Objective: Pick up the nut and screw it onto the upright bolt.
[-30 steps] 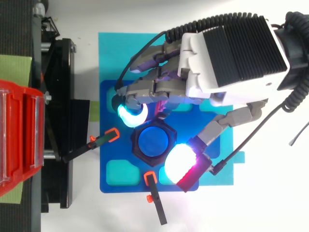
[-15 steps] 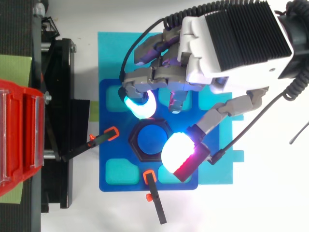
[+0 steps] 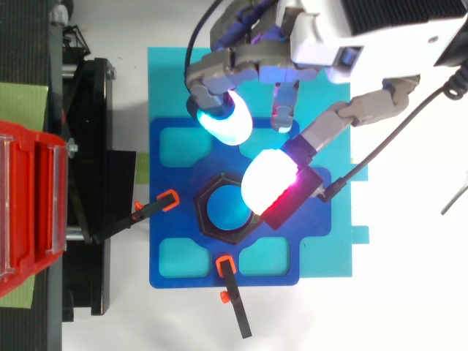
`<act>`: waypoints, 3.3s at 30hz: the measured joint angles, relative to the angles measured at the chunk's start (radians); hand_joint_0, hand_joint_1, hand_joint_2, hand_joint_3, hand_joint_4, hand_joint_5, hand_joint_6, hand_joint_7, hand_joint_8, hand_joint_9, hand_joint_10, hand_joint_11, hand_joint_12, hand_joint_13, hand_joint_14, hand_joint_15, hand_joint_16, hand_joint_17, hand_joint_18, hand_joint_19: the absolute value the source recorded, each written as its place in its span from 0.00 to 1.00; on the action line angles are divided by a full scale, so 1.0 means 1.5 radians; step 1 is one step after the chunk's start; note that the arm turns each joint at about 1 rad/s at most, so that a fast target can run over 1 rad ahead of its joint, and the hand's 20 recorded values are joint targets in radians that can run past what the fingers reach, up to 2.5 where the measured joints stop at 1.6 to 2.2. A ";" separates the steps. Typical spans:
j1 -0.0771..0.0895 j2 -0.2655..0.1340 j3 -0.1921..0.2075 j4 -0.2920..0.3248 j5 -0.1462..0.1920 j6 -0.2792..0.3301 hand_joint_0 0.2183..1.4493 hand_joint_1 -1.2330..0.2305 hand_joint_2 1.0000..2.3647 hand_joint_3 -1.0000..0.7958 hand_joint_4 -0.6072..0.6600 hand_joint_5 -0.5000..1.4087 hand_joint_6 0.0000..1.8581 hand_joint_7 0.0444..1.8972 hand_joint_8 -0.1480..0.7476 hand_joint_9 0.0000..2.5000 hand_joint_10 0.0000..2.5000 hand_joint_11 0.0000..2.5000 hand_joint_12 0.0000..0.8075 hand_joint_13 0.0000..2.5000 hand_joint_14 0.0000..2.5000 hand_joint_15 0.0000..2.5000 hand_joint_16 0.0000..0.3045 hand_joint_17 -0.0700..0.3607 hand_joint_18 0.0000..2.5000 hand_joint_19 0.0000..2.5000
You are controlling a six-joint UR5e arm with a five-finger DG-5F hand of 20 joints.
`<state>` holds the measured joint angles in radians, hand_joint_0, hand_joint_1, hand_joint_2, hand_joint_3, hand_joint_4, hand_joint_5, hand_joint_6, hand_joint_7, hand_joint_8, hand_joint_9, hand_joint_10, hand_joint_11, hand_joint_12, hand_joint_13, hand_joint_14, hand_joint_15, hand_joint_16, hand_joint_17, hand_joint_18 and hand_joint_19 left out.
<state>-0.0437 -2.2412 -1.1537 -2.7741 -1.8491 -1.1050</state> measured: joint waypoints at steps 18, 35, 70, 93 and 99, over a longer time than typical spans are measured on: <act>0.030 0.000 0.072 -0.025 -0.011 -0.010 0.23 0.62 0.00 0.28 0.68 0.22 0.27 0.34 0.44 0.46 0.00 0.00 0.32 0.28 0.00 0.00 0.09 0.31 0.20 0.09; 0.054 0.000 0.026 -0.020 -0.003 -0.010 0.21 0.61 0.00 0.28 0.62 0.18 0.27 0.28 0.41 0.27 0.00 0.00 0.35 0.12 0.00 0.00 0.10 0.31 0.00 0.00; 0.057 -0.001 -0.016 -0.014 -0.004 -0.011 0.23 0.58 0.00 0.28 0.67 0.20 0.27 0.34 0.46 0.31 0.00 0.00 0.36 0.25 0.00 0.00 0.08 0.29 0.10 0.00; 0.053 -0.001 -0.016 -0.018 -0.004 -0.011 0.24 0.58 0.00 0.28 0.69 0.20 0.27 0.43 0.51 0.48 0.00 0.05 0.37 0.38 0.00 0.02 0.08 0.29 0.21 0.04; 0.050 -0.001 -0.016 -0.019 -0.005 -0.011 0.25 0.58 0.00 0.28 0.69 0.20 0.27 0.45 0.52 0.50 0.00 0.07 0.37 0.39 0.00 0.03 0.08 0.29 0.23 0.04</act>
<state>0.0309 -2.2424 -1.1781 -2.8025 -1.8561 -1.1214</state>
